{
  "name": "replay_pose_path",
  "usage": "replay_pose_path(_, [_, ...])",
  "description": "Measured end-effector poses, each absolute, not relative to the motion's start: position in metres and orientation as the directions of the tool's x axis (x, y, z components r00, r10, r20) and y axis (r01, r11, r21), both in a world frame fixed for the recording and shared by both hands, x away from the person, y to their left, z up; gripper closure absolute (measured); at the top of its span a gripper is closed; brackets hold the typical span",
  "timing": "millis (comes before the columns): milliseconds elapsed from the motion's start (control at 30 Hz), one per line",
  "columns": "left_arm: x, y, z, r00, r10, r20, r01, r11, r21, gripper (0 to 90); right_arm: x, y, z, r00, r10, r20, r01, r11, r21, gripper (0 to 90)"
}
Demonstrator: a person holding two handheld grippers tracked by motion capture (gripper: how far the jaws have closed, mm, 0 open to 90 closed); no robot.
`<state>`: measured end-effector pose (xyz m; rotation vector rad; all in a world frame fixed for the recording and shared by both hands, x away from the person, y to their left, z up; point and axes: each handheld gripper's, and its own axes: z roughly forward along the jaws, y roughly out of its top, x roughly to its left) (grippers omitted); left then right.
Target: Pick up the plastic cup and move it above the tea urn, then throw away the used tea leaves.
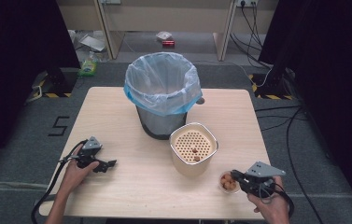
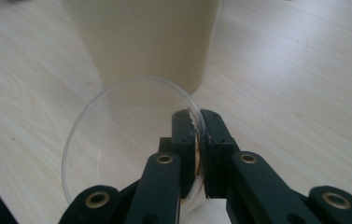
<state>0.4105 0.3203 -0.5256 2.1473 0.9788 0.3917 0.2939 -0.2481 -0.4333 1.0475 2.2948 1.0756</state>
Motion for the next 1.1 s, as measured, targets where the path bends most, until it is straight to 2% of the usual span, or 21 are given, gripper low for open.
replay_pose_path(533, [0.410, 0.320, -0.526, 0.663, 0.748, -0.023, 0.524, -0.441, 0.728, 0.0, 0.337, -0.253, -0.422, -0.596, 0.797, -0.096, 0.402, 0.400, 0.824, 85.6])
replay_pose_path(1100, [0.410, 0.320, -0.526, 0.663, 0.749, -0.023, 0.524, -0.442, 0.728, 0.0, 0.356, -0.265, -0.407, -0.516, 0.839, -0.174, 0.361, 0.397, 0.844, 85.6])
